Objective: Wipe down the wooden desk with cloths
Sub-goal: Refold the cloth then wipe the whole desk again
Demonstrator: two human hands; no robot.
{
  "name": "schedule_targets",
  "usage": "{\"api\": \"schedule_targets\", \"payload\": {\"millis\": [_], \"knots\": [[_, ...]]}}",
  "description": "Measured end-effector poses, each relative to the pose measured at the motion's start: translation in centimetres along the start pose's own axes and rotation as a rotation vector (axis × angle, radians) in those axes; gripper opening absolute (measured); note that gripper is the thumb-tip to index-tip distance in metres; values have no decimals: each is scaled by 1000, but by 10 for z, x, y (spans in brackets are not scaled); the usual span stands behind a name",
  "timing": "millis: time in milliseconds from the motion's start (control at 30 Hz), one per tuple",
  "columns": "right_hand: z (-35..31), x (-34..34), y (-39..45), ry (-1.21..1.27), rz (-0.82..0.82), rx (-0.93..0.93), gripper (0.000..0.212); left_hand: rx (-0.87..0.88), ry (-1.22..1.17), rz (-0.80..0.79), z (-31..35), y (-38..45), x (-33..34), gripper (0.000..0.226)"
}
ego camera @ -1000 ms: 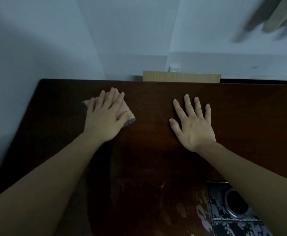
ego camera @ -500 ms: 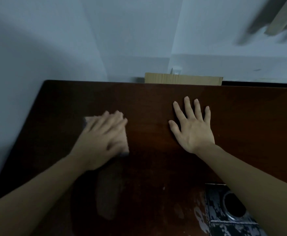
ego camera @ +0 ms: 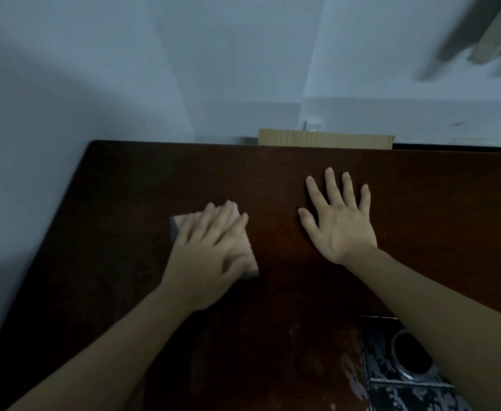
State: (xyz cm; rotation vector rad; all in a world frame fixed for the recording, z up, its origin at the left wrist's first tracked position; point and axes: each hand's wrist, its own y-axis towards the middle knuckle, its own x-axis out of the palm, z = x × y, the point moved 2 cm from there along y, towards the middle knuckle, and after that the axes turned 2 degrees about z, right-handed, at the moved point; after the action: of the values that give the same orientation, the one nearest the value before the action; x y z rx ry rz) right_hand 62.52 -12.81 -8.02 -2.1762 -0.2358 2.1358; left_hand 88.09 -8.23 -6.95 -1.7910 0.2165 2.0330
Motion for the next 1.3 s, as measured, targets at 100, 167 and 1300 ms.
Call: {"api": "schedule_targets", "payload": {"millis": [100,167,1300], "knots": [[0,-1,0,-9,-9,4,80,98,25,-13,13,-15,9,69],[0,-1,0,-5,-10,1,80,111,27,-14,9,-11,9,71],[-1,-3,-1,14,-24,0,81,-158,54,54,-58,90,-19,69]]}}
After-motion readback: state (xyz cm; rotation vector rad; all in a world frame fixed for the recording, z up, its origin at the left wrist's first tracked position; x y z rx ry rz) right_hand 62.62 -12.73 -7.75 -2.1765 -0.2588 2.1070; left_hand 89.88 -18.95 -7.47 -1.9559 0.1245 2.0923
